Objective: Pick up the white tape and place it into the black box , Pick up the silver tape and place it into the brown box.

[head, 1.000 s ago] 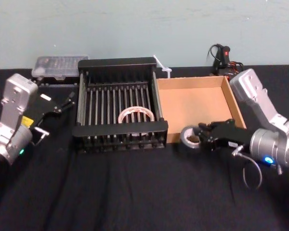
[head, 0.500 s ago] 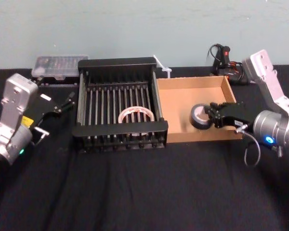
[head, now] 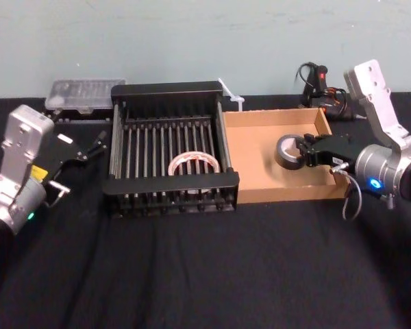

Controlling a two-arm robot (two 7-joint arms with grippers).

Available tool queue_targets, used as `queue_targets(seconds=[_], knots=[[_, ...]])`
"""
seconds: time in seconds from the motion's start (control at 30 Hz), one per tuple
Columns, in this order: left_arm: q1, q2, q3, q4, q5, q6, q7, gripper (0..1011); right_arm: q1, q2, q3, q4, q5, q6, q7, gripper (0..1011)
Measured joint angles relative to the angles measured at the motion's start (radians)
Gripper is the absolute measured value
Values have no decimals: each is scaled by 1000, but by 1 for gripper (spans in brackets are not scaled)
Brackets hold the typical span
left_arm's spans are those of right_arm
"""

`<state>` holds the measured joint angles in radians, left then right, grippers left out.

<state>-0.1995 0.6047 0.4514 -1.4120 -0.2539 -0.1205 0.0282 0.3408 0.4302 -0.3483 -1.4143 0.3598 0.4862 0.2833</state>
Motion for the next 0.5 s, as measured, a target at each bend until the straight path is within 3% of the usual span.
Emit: queue_targets(seconds=[0.5], knots=[[0, 0, 0, 0, 0, 0, 0, 1001, 6, -9, 6, 14, -7, -3, -6, 156]])
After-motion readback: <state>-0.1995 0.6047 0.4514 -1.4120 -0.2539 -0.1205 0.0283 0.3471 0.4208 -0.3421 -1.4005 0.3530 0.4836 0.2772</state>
